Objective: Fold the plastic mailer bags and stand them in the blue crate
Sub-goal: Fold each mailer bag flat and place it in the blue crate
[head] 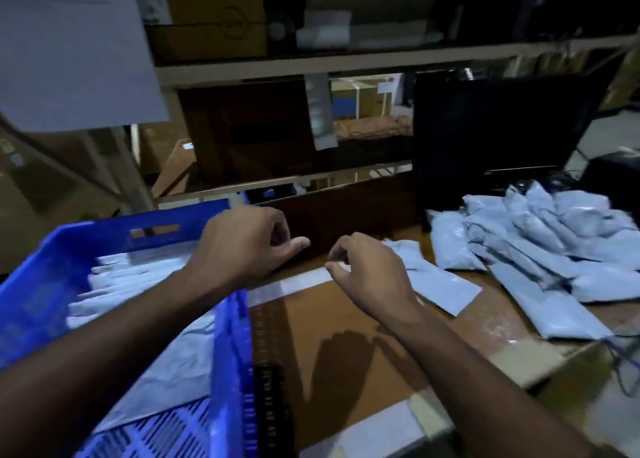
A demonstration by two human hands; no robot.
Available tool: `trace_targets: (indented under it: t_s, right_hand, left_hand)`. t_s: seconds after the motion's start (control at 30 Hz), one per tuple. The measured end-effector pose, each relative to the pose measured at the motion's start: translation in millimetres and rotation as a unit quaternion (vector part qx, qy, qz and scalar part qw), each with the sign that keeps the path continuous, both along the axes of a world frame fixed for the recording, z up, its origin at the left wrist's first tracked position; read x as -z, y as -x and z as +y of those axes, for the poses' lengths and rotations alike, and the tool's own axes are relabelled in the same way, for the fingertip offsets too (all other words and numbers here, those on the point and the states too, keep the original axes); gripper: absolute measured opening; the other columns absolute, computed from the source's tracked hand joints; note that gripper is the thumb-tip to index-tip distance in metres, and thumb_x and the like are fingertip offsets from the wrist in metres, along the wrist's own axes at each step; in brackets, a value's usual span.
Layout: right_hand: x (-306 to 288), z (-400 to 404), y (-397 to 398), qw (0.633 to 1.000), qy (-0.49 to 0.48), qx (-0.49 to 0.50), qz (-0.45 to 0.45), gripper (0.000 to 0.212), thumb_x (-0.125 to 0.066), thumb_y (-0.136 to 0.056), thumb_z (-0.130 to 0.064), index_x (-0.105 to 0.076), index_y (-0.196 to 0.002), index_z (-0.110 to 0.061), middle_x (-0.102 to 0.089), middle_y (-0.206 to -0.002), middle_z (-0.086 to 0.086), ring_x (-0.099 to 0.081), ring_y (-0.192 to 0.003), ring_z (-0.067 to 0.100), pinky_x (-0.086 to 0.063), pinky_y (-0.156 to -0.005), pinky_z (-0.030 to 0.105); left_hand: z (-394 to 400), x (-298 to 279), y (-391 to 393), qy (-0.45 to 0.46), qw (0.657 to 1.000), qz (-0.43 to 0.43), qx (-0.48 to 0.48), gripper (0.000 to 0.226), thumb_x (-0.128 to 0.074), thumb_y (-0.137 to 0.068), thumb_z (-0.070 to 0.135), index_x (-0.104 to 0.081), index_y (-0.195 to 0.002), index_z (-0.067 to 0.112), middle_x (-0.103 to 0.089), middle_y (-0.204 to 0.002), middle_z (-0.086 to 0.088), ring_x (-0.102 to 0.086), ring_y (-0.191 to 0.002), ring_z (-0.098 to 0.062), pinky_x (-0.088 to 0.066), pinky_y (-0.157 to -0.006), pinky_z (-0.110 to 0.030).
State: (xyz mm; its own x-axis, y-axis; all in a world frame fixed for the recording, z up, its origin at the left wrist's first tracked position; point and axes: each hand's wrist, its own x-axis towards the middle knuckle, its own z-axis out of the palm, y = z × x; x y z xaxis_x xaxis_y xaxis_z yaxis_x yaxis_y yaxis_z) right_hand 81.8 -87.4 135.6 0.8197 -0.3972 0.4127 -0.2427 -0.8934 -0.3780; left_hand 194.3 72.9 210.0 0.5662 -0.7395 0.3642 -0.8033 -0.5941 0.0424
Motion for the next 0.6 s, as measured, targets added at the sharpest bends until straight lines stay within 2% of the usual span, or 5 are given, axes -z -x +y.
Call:
trace_targets:
  t_s: [0.1, 0.2, 0.3, 0.5, 0.6]
  right_hand:
    - [13, -57, 27, 0.999, -0.012, 0.046, 0.026, 0.016, -0.062, -0.095, -0.04, -0.068, -0.1, -0.026, -0.064, -0.097, -0.007, -0.059, -0.085, 0.013, -0.047, -0.067, 0.03]
    - [31, -117, 54, 0.994, -0.01, 0.097, 0.057, 0.015, -0.063, -0.093, -0.038, -0.067, -0.099, -0.025, -0.065, -0.096, -0.007, -0.061, -0.091, 0.016, -0.036, -0.065, 0.029]
    - [60, -180, 70, 0.988, -0.025, 0.13, 0.076, 0.016, -0.061, -0.094, -0.035, -0.068, -0.101, -0.023, -0.066, -0.099, -0.005, -0.062, -0.095, 0.018, -0.038, -0.066, 0.029]
    - [107, -273, 76, 0.985, -0.036, 0.153, 0.069, 0.029, -0.064, -0.091, -0.025, -0.065, -0.119, -0.019, -0.066, -0.112, 0.001, -0.06, -0.105, 0.022, -0.053, -0.077, 0.036]
    - [123, -294, 69, 0.987, -0.03, 0.131, 0.085, 0.021, -0.063, -0.083, -0.021, -0.064, -0.103, -0.026, -0.062, -0.101, -0.003, -0.061, -0.096, 0.021, -0.054, -0.067, 0.037]
  left_hand:
    - [-63, 15, 17, -0.063, 0.997, 0.013, 0.034, 0.036, -0.059, -0.089, 0.068, -0.064, -0.089, 0.032, -0.065, -0.079, 0.012, -0.06, -0.074, -0.006, -0.055, -0.064, -0.034]
    - [-124, 34, 29, -0.116, 0.991, 0.022, 0.06, 0.036, -0.059, -0.091, 0.066, -0.064, -0.093, 0.03, -0.066, -0.084, 0.011, -0.06, -0.075, -0.009, -0.049, -0.06, -0.03]
    - [-180, 57, 36, -0.142, 0.987, 0.028, 0.066, 0.038, -0.06, -0.09, 0.066, -0.063, -0.099, 0.029, -0.067, -0.091, 0.009, -0.06, -0.079, -0.011, -0.046, -0.059, -0.028]
    - [-267, 117, 48, -0.09, 0.991, 0.095, 0.034, 0.042, -0.06, -0.091, 0.063, -0.063, -0.116, 0.029, -0.071, -0.102, 0.01, -0.066, -0.093, -0.014, -0.052, -0.073, -0.031]
    - [-288, 140, 62, -0.044, 0.987, 0.155, 0.005, 0.041, -0.062, -0.092, 0.059, -0.063, -0.118, 0.028, -0.071, -0.109, 0.009, -0.066, -0.1, -0.014, -0.05, -0.076, -0.029]
